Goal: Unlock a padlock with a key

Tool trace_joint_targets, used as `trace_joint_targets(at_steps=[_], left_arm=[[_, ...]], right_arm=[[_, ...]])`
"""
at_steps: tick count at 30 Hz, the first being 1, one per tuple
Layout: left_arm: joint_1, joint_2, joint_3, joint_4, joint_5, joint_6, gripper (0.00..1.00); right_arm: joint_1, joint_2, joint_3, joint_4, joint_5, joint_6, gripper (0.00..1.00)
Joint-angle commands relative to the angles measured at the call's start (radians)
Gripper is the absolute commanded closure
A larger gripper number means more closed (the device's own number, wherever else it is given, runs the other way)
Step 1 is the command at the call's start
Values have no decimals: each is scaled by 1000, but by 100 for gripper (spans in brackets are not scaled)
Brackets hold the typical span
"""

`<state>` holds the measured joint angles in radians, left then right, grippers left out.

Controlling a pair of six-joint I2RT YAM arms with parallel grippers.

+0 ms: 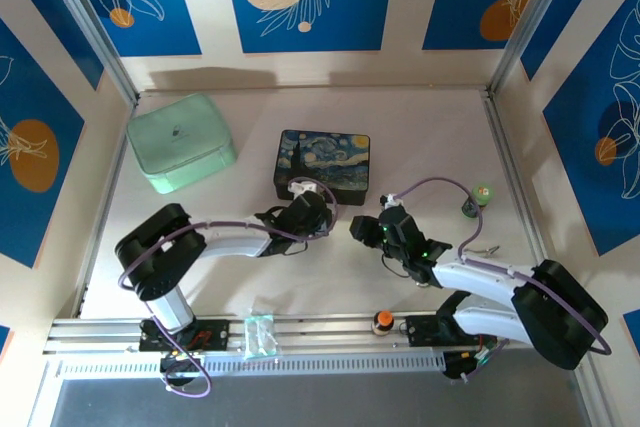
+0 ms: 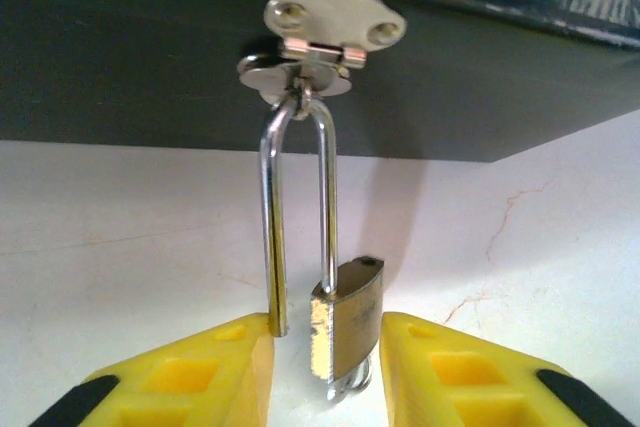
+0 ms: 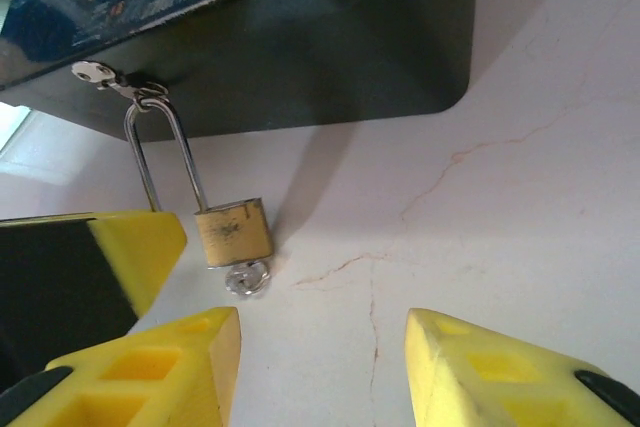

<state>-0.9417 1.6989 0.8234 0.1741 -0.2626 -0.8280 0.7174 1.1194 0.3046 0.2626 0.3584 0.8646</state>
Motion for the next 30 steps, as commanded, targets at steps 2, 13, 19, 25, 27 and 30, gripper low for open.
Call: trace_joint_targets(at_steps=[2,13,19,25,27,30], left_arm=[[-3,-58,-37,-18,-64,1,68],[98,-358,-178,-31,22,-26,57],[115,-469,-200,-115,-23,12,54],[128,-507,-233,-105,-37,12,53],[136,-502,-227,-105,-25,18,53],[146,-498,-226,-99,-20,20,53]], right_arm=[[0,17,82,-106,-22,-28,52],[92,387,355,-145,4,-67,45],[85,489,427,-199,-1,-70,43],[94,544,439,-202,23,-63,47],[94,561,446,-192,29,-71,50],[97,582,463,-187,49,-88,54]])
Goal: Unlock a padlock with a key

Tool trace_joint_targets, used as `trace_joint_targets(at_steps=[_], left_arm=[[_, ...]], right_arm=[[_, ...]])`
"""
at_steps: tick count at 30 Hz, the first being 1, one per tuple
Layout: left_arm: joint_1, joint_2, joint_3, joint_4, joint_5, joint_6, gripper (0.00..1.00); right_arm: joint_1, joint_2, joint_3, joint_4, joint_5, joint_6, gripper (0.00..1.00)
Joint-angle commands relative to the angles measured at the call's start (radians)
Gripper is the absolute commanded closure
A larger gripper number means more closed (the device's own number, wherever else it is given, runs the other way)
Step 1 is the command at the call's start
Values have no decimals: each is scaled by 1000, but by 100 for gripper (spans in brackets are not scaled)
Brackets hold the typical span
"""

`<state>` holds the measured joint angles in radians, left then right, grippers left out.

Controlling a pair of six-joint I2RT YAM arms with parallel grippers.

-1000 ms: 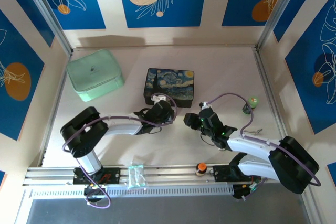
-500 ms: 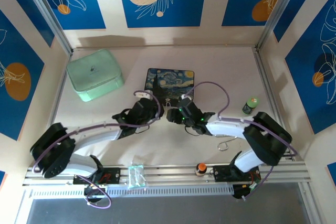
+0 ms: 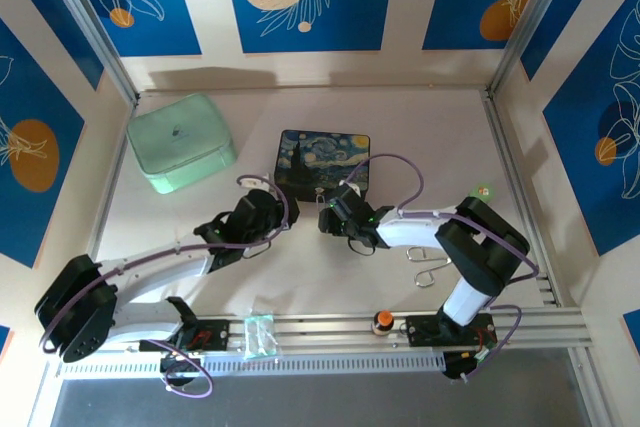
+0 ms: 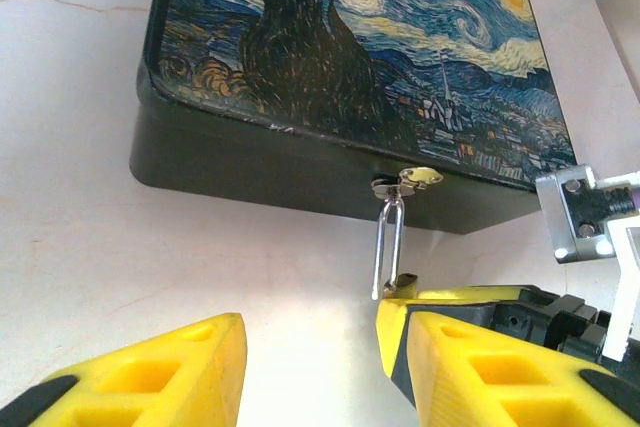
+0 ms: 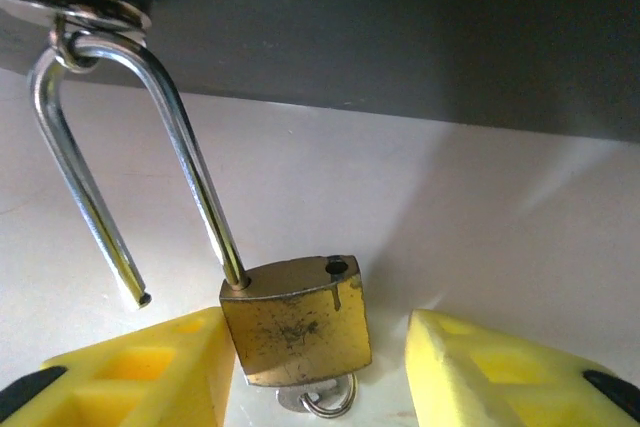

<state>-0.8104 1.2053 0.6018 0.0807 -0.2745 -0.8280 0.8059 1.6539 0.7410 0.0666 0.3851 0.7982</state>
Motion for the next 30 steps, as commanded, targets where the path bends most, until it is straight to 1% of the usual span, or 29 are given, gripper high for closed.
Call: trace_joint_targets(at_steps=[1,8,11,14,16,20,22,26,28,30], left_arm=[[18,-4,-4,-4,-5,20,53],[41,0,6,2,3,33,53],[47,11,13,10,5,35,53],[52,28,23,19,14,39,53],[54,40,32,21,14,45,53],[75,73,71,21,12,79,53],[95,93,96,26,24,101,51],[128,157,177,50,43,200,41],[139,221,233,71,54,266,36],[165,306,311,67,105,316,34]], right_arm=[[9,56,35,6,30,-28,55],[19,95,50,18,50,-45,60],[19,106,49,28,51,-49,65],[21,112,49,53,44,-62,66],[20,121,52,59,55,-71,70],[9,138,51,64,62,-59,73],[4,133,38,82,53,-46,75],[1,117,8,86,44,-7,78],[-2,112,-8,82,32,26,79],[-2,109,-24,75,24,67,79]])
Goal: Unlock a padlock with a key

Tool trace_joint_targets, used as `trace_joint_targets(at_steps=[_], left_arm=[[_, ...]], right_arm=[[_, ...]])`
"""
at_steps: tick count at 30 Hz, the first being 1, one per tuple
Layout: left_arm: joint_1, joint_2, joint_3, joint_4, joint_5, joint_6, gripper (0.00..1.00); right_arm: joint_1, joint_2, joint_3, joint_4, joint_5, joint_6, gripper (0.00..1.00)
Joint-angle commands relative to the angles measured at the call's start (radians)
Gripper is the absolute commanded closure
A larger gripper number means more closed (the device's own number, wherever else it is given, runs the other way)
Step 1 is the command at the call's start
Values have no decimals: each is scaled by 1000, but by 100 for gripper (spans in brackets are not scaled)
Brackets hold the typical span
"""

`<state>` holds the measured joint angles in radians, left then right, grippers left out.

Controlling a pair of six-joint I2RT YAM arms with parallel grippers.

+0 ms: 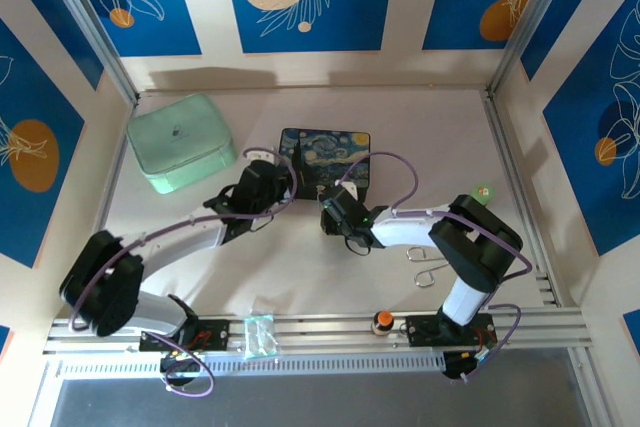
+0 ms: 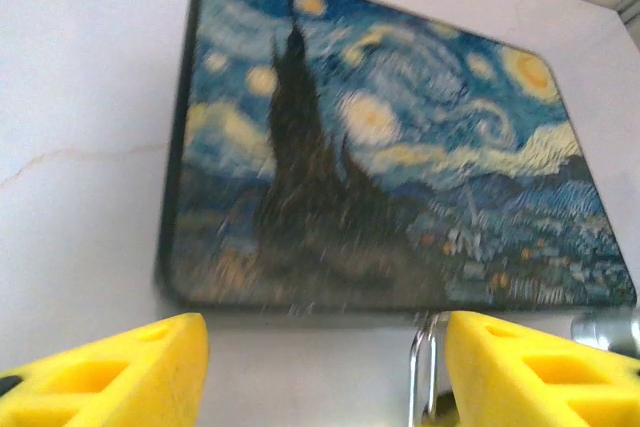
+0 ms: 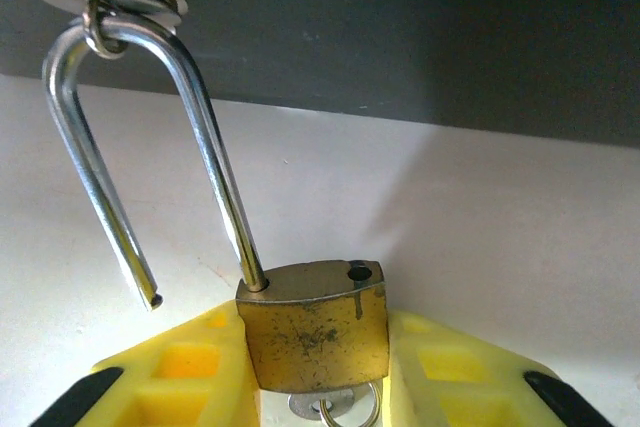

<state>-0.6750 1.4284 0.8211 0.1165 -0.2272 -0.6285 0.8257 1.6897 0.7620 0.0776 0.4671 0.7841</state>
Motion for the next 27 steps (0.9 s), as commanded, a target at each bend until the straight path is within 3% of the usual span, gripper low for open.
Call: trace_joint_targets(at_steps=[1,8,18,27], left_arm=[[35,113,122,17,51,126,33],[54,239,223,-15,-133,193,32],[96,325,189,9,-37,153,35],[95,325,65,78,-84,122,39]], right_arm=[[-22,71,-51,62,-60,99,79],[-28,61,-83,50,-57,200,80],[-44,77,-89,70,-73,334,80],[-39,122,-78,189,-72,543,80]])
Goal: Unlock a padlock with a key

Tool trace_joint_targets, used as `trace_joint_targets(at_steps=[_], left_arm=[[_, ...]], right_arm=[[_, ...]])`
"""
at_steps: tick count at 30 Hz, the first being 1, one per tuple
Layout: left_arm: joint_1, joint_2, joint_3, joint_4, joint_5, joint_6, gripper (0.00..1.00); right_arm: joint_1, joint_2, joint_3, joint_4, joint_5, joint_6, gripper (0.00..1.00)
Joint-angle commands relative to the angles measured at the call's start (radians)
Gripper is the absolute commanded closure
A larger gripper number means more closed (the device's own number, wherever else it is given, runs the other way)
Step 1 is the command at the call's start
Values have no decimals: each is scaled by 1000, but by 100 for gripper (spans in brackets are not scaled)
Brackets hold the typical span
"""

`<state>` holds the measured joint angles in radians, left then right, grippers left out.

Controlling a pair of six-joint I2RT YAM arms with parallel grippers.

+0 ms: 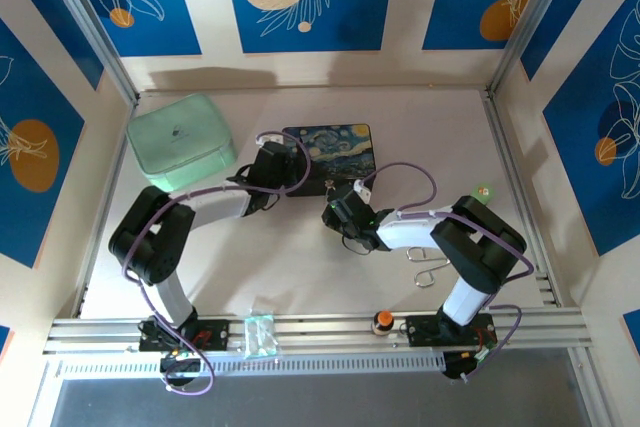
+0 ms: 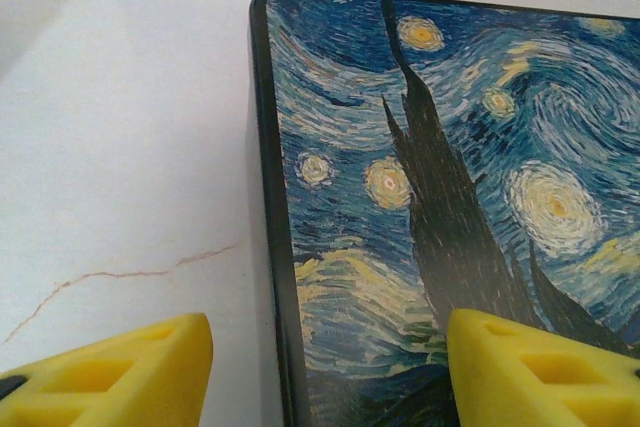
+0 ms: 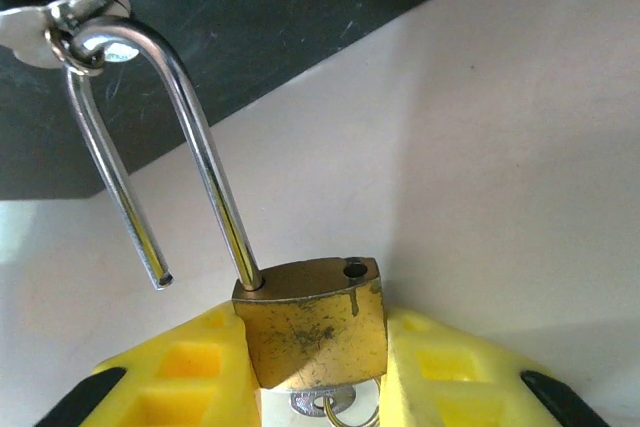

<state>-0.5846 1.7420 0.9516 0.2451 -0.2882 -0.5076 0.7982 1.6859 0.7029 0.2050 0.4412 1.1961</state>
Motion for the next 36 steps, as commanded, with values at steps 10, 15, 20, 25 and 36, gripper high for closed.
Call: trace_joint_targets(at_steps=[10,15,20,25,36], left_arm=[[5,39,-126,49,-2,66,47],[5,57,-130,70,11,119,49],[5,58,-151,115,32,147,51],[6,62,-160,140,50,164,52],[6,63,-152,135,70,191,52]], right_arm=[[-11,171,35,96,-6,244,80],[-18,169,66,79,17,252,80],[-62,165,58,138,-7,267,81],[-87,129,81,116,7,244,81],[-125,138,111,162,-7,257,83]])
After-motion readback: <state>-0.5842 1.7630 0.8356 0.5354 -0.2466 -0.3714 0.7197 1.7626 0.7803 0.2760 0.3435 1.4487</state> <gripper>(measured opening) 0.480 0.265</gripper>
